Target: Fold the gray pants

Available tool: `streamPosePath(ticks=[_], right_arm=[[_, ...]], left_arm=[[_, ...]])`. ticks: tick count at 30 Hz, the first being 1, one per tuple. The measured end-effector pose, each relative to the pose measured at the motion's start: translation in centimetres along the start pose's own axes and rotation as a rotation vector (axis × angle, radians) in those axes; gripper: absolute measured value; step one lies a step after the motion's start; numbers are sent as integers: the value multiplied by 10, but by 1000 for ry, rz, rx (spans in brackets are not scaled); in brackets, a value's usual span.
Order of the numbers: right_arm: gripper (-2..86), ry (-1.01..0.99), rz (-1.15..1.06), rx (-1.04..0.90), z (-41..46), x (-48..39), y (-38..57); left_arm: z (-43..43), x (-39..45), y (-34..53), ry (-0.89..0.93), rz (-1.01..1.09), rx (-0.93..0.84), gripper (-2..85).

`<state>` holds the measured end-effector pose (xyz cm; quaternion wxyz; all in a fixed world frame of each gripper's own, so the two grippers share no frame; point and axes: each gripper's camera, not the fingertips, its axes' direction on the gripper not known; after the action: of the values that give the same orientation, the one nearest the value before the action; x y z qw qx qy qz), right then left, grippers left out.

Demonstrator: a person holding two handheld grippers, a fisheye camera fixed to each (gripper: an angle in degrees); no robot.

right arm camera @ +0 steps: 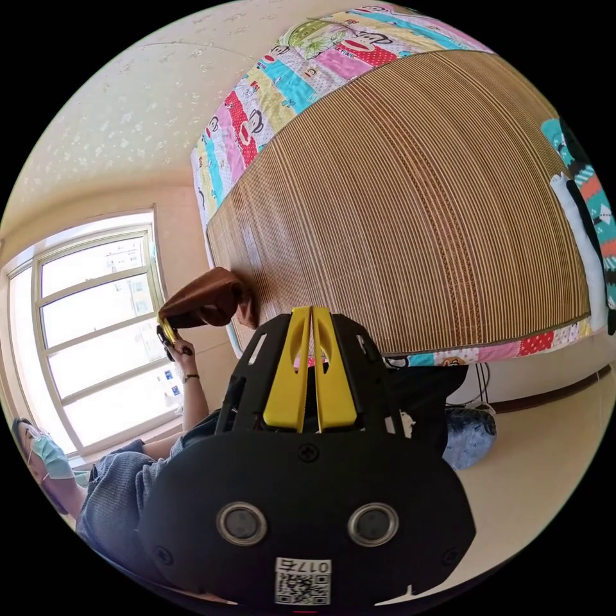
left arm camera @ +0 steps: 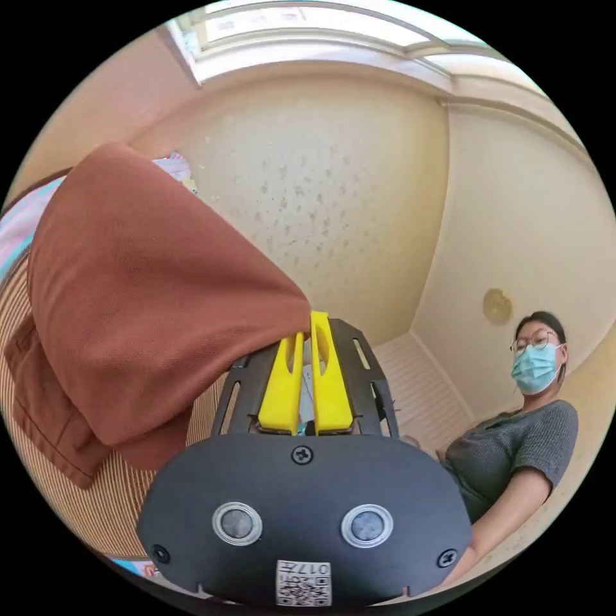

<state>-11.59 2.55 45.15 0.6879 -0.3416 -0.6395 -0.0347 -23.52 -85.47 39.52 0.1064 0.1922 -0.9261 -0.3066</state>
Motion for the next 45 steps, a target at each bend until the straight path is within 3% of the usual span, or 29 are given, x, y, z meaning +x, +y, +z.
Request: streamPosePath(ticks=[4, 6, 9, 12, 15, 17, 22, 24, 27, 30, 34, 35, 38, 40, 43, 45], right_arm=[[3, -22, 23, 19, -2, 10, -19], [3, -42, 34, 18, 1, 16, -26], [4, -55, 49, 6, 9, 23, -37], [4, -52, 53, 7, 11, 29, -47], [4, -21, 64, -25, 20, 39, -57], [4, 7, 81, -52, 29, 45, -64], [4, 0, 91, -123, 70, 51, -80], [4, -1, 83, -149, 83, 50, -86], [3, 7, 68, -179, 100, 47, -94], [2, -9, 56, -180, 108, 46, -97], [2, 8, 48, -186, 120, 53, -96], [2, 14, 48, -190, 123, 55, -95], [3, 25, 57, -208, 140, 66, -89], [3, 1, 61, -208, 153, 73, -80], [3, -30, 57, -208, 169, 81, -69], [3, -45, 55, -197, 177, 87, -62]], left_arm=[[147, 101, -5, 18, 309, -358, -6], [255, 136, 40, 115, 415, -654, 0], [374, 127, 133, 193, 351, -1001, 24], [441, 66, 212, 194, 94, -1142, 12], [466, -7, 263, 371, -261, -1018, -5], [474, -43, 285, 389, -401, -939, -5], [451, -129, 286, -72, -581, -664, 38], [414, -171, 275, -282, -700, -383, 75], [367, -206, 257, -591, -751, -102, 132], [341, -227, 235, -913, -648, 20, 165], [345, -272, 234, -1043, -570, -19, 162], [350, -293, 242, -1040, -603, -51, 167], [378, -345, 268, -798, -675, -160, 174], [384, -349, 280, -795, -664, -150, 136], [387, -341, 293, -639, -579, -142, 84], [396, -320, 304, -361, -450, -141, 66]])
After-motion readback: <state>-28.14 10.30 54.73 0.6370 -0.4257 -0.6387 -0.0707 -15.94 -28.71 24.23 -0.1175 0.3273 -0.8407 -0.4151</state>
